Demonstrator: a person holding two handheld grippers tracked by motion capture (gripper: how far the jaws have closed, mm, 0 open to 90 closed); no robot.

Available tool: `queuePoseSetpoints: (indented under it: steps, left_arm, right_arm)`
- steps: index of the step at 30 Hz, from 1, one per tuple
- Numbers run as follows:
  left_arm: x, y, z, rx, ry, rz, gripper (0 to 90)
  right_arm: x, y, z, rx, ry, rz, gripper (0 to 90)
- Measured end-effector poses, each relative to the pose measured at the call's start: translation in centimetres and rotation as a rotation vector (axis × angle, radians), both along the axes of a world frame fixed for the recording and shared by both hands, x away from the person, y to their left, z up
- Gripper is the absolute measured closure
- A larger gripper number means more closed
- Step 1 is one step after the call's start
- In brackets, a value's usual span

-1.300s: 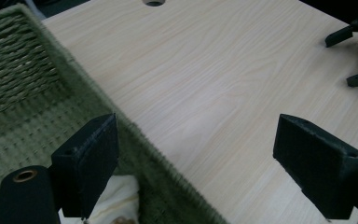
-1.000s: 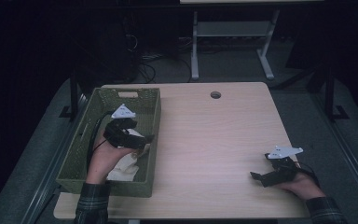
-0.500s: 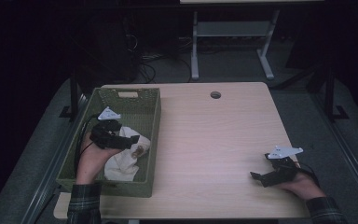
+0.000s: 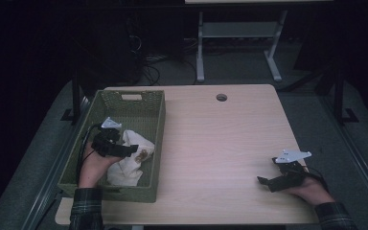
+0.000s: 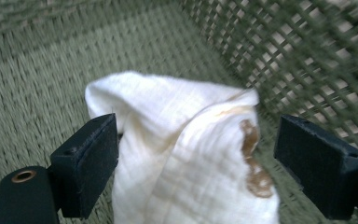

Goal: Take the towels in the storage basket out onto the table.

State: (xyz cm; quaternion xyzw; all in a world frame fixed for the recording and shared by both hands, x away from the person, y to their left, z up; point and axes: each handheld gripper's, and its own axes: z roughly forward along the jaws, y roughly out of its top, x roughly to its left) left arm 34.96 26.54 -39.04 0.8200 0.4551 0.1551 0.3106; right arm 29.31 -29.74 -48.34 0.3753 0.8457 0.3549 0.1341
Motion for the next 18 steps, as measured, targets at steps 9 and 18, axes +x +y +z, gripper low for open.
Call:
queuePoseSetpoints:
  steps: [9,18]
  left_arm:
    - [0.8,0.4,-2.0,0.061,0.105,0.048,12.7]
    - [1.1,0.0,-3.4,0.105,0.203,0.049,12.7]
  right_arm:
    - [0.0,0.0,0.0,0.000,0.000,0.000,1.0]
    - [0.0,0.0,0.0,0.000,0.000,0.000,1.0]
